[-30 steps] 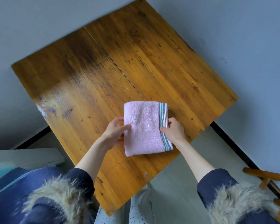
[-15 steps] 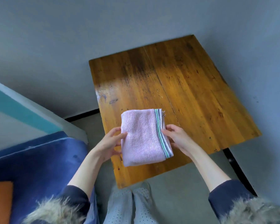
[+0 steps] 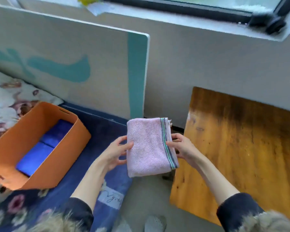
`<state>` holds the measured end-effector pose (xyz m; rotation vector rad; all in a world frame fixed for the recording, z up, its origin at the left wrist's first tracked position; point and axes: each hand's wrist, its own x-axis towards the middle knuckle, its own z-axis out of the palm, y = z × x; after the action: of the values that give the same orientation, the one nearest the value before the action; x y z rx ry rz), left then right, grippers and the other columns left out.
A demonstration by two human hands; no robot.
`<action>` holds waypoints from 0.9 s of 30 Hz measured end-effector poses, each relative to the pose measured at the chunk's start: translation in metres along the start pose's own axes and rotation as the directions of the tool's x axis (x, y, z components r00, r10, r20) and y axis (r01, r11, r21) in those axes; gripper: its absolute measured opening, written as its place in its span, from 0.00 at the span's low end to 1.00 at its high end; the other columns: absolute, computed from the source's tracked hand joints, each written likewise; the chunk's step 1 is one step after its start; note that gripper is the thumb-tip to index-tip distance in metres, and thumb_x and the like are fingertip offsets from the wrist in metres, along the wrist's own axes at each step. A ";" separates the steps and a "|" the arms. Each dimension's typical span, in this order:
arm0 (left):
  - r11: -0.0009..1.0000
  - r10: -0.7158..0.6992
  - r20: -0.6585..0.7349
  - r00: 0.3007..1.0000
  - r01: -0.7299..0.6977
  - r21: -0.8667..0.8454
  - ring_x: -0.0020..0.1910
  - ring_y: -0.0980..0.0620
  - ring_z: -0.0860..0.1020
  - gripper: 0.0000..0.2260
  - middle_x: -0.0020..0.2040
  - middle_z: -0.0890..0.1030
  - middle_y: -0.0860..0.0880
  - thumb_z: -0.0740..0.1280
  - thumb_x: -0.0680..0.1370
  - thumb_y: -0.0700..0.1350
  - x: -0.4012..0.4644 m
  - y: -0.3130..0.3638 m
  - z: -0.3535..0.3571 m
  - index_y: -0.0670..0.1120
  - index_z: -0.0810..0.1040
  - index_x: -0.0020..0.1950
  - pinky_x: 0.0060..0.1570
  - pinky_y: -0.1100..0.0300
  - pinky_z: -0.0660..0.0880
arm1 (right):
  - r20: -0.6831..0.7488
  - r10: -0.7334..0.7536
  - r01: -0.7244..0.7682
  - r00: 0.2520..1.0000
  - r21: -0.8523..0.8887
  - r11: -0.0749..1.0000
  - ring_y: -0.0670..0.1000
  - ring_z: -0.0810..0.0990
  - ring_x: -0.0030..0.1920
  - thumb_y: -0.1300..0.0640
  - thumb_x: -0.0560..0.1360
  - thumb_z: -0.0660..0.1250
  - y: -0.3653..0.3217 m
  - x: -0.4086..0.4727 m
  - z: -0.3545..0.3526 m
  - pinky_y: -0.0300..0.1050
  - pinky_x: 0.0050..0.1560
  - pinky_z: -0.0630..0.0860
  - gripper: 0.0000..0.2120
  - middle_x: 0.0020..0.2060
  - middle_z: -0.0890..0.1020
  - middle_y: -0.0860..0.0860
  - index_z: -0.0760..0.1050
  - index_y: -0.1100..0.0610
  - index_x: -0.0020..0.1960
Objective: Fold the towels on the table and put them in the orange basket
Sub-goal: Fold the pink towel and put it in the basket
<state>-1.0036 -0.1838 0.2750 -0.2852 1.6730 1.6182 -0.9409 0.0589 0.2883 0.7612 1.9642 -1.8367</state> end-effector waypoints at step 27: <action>0.845 -0.288 -0.727 0.623 -0.192 -0.499 0.52 0.51 0.75 0.19 0.59 0.75 0.51 0.65 0.77 0.40 -0.031 -0.077 -0.413 0.51 0.67 0.66 0.36 0.58 0.68 | 0.530 0.194 0.164 0.825 -0.553 0.817 0.50 0.79 0.47 0.58 0.74 0.66 -0.103 0.215 0.518 0.48 0.48 0.78 0.12 0.50 0.80 0.51 0.74 0.52 0.57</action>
<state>-1.0857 -0.5884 0.1922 -1.5296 1.6992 2.0530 -1.2298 -0.4236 0.1923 0.0134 1.9061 -1.1262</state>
